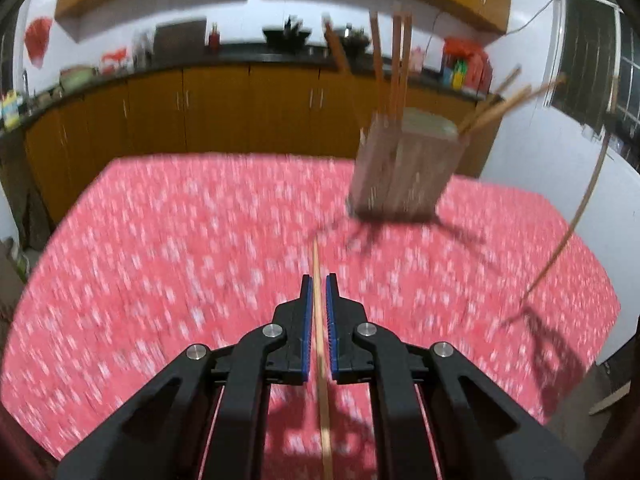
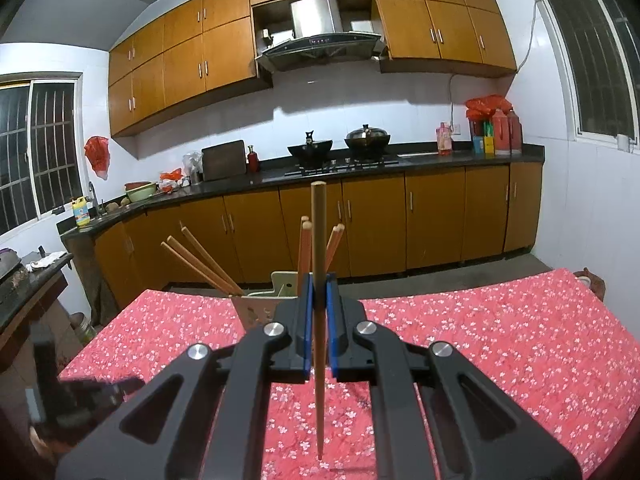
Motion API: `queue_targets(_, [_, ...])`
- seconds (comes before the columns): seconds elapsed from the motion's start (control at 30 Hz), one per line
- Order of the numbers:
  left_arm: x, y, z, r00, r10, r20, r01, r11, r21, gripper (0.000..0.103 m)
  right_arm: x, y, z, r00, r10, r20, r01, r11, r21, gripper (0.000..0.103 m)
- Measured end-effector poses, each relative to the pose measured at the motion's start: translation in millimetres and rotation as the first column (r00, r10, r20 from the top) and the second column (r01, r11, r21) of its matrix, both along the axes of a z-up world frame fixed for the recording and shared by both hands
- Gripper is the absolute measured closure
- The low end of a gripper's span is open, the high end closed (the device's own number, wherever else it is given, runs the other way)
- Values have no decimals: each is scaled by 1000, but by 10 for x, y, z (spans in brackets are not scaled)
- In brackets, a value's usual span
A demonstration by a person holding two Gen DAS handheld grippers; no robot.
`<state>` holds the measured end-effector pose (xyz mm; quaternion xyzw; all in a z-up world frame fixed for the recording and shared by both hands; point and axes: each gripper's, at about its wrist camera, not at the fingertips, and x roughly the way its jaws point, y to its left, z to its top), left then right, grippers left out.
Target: Organize utensils
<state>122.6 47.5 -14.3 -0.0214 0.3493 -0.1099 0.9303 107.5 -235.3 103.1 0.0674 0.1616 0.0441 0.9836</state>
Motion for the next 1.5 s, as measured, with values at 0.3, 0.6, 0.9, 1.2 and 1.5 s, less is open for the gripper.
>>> queue_targets(0.3, [-46, -205, -554, 987, -18, -158, 32, 996, 85, 95, 14, 24, -39, 1000, -1, -15, 1, 1000, -2, 95])
queue_targets(0.6, [284, -342, -659, 982, 7, -186, 29, 982, 185, 95, 53, -11, -107, 1000, -9, -24, 10, 1000, 12, 95])
queue_targets(0.9, [709, -145, -626, 981, 63, -186, -42, 993, 115, 94, 50, -50, -138, 999, -22, -29, 23, 1000, 17, 95])
queue_targets(1.2, [307, -108, -631, 986, 46, -161, -22, 988, 150, 85, 76, -9, -178, 999, -13, -39, 14, 1000, 23, 95])
queue_targets(1.5, [222, -239, -583, 991, 26, -133, 1, 979, 203, 95, 9, -38, -118, 1000, -19, -19, 19, 999, 31, 95])
